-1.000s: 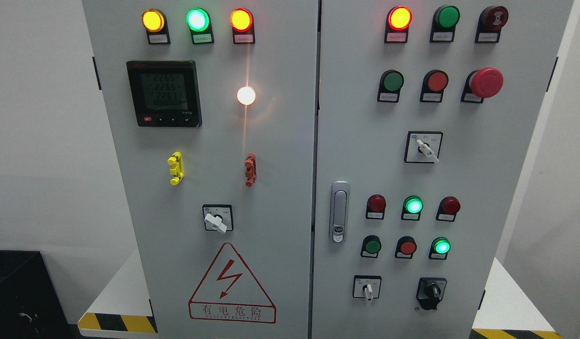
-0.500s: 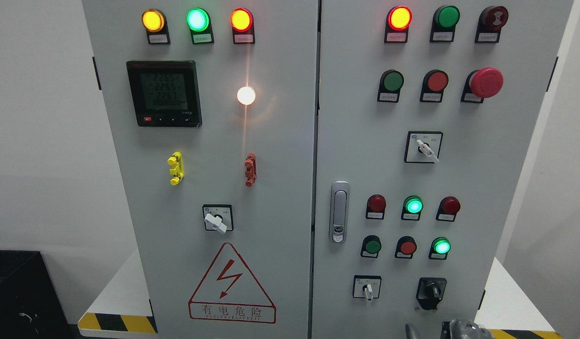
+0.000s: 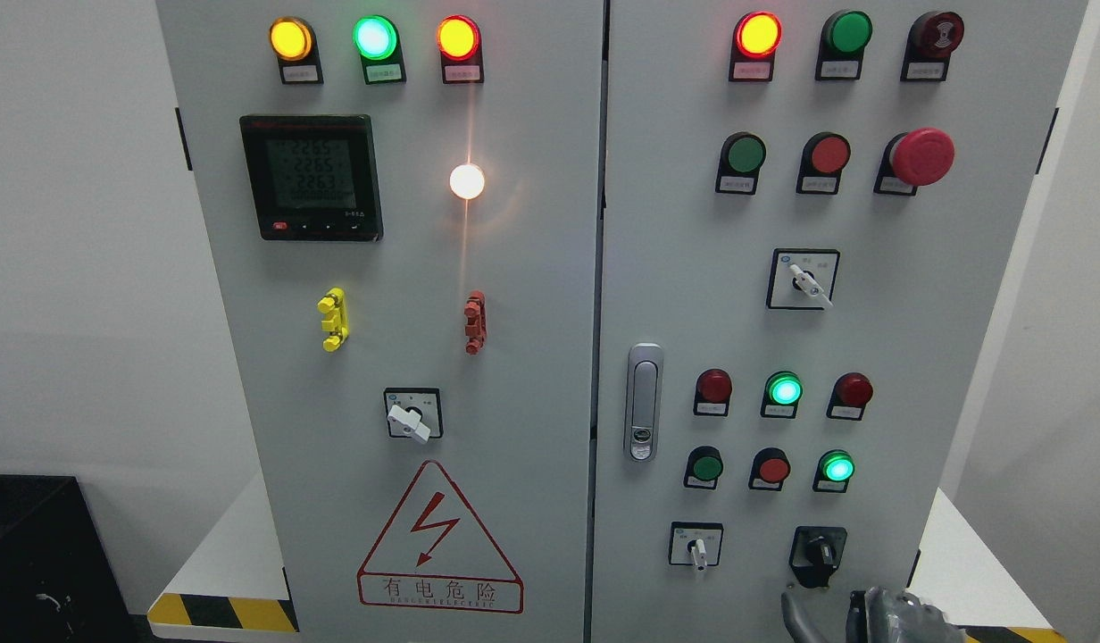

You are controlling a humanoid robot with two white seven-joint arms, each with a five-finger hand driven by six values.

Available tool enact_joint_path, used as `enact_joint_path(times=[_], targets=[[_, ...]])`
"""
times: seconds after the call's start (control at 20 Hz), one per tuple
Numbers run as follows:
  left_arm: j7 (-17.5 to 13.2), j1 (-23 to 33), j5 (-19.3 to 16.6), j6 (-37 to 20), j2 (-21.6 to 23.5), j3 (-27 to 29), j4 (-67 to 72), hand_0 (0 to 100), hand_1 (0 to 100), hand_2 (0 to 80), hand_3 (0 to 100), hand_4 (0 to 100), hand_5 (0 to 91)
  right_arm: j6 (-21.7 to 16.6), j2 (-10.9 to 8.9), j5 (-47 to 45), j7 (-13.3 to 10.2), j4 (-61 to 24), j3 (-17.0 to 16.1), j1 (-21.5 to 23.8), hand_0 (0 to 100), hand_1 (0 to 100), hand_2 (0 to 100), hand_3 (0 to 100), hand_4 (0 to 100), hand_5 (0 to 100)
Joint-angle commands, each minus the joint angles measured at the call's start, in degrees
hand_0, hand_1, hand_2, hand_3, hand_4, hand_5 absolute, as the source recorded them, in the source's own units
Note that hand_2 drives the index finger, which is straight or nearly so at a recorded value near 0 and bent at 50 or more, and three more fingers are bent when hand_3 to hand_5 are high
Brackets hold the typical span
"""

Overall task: Flip black knob to close circuit
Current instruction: 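Raise the right hand toward the black rotary knob near the cabinet bottom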

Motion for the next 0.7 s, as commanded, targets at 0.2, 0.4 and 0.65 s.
enact_joint_path(times=[0.2,0.4,0.65], targets=[[-0.02,1.32,0.00,0.00,0.07,0.00,-1.67,12,56,0.0,0,0,0.0,0.13,0.18,0.04,0.12,3.51,-1.79,-2.73,0,0,97,100,97,96],[-0.02,1.32,0.00,0.00,0.07,0.00,-1.67,12,56,0.0,0,0,0.0,0.22,0.18,0.04,0.64,3.87,-1.87,-2.82,0,0,97,100,97,96],[-0.02,1.32,0.00,0.00,0.07,0.00,-1.67,12,56,0.0,0,0,0.0,0.22,0.18,0.04,0.64,3.87,-2.75,-3.17,0,0,97,100,97,96]])
